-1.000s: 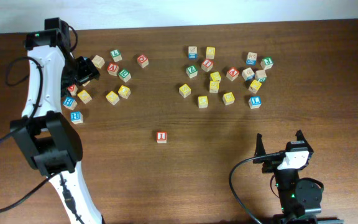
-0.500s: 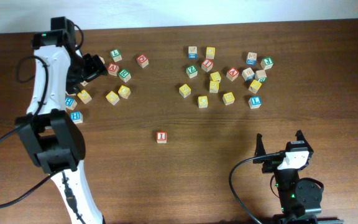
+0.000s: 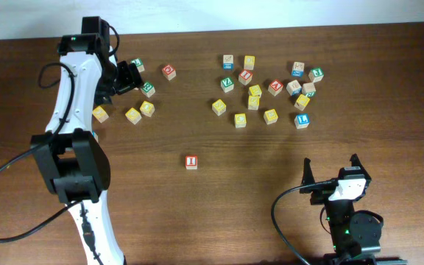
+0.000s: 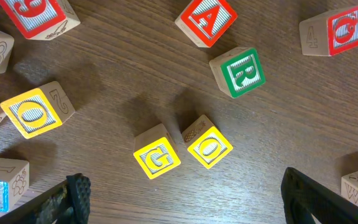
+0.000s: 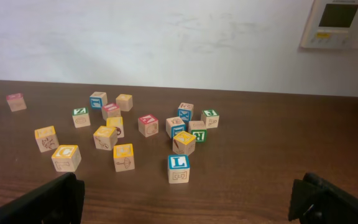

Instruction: Spell out ICRA

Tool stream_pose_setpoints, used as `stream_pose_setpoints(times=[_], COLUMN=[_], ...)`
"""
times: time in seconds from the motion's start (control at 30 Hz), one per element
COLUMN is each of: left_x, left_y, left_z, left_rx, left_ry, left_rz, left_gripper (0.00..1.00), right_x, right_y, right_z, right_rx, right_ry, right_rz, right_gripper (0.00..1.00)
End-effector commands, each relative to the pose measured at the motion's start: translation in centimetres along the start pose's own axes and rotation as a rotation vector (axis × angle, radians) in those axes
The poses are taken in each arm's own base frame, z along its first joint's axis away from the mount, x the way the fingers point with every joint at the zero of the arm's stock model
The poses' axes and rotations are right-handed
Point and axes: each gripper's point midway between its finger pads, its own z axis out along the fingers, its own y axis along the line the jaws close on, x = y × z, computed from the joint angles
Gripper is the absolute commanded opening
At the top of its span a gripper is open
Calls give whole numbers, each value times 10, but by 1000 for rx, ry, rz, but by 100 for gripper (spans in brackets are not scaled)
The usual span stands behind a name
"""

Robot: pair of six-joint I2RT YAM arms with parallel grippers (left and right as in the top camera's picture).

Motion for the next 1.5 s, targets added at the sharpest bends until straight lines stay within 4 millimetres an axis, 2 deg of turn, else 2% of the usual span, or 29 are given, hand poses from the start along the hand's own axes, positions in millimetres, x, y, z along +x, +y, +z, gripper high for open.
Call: stream_pose_setpoints(times=[0.0,0.13,0.2,0.43,0.53,0.6,0.67,0.87,0.93,1.03,1.13,1.33,1.47], left_x=[1,10,9,-3,-9,-15,-15,-5,-9,-13,-12,-3,-9], left_y=[8,13,14,19,25,26,30,38,48,67,71,78,77], left_z=[10,33,38,37,25,3,-18,-20,-20,-21,-11,34,38], left_rx=[-44,-68,-67,-97,-93,-59,-45,-78,-132,-244,-267,-299,-291], left_ry=[12,77,75,26,15,12,19,58,38,-3,11,97,77], left_rz=[11,5,5,6,-11,-33,-52,-56,-55,-148,-164,-186,-185], left_gripper=[89,89,90,92,92,92,97,99,99,99,99,99,99], right_x=[3,3,3,3,3,3,3,3,3,3,3,3,3], right_y=[0,0,0,0,0,0,0,0,0,0,0,0,0], right_z=[0,0,0,0,0,0,0,0,0,0,0,0,0], right_rx=[0,0,0,0,0,0,0,0,0,0,0,0,0], right_ry=[6,6,6,6,6,6,6,6,6,6,6,6,6], right_rz=[5,5,5,5,4,5,5,5,5,5,5,5,5], right_gripper=[98,98,98,98,98,98,98,98,98,98,98,98,98])
